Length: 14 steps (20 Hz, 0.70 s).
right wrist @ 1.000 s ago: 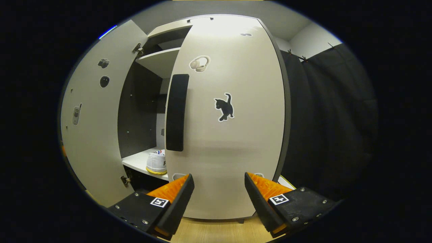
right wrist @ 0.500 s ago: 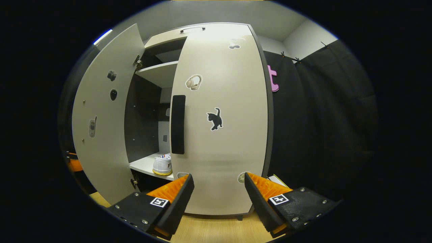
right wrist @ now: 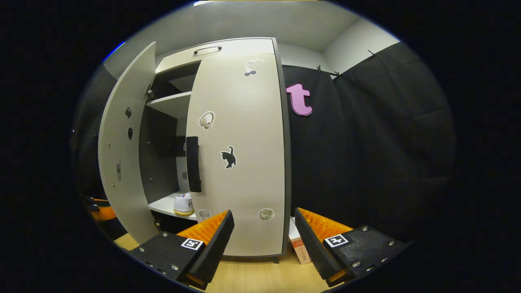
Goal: Grab one shoe with the right hand and put it into the shoe cabinet, grab the other shoe with the left hand and put it into the shoe cabinet; then close the right door with the right hand and the left door with the left hand.
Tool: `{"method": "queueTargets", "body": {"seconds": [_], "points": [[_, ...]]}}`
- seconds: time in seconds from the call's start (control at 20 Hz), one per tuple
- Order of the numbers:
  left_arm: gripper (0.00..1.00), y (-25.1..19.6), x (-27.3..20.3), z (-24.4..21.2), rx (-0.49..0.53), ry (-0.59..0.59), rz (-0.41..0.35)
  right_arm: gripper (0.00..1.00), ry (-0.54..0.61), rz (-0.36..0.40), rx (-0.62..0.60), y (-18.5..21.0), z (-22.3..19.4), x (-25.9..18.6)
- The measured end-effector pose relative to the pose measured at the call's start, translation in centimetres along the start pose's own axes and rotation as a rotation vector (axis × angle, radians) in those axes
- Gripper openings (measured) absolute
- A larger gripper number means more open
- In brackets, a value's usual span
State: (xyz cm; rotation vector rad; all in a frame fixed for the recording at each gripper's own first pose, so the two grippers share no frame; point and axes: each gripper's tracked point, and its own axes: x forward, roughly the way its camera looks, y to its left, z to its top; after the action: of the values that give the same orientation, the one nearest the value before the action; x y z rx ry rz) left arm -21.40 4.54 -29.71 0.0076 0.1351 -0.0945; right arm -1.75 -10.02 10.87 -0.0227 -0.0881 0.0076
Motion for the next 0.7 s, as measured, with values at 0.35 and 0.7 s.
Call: {"method": "queueTargets", "body": {"seconds": [0.35, 0.7], "points": [[0.94, -2.2, 4.9, -0.8, -0.003, 0.015, -0.026, 0.93, 0.010, -0.063, -0.010, -4.5, 0.1, -2.7], [0.97, -2.5, 9.8, -1.5, 0.029, 0.028, -0.011, 0.93, 0.012, -0.116, -0.020, -7.6, 0.5, -3.6]]}}
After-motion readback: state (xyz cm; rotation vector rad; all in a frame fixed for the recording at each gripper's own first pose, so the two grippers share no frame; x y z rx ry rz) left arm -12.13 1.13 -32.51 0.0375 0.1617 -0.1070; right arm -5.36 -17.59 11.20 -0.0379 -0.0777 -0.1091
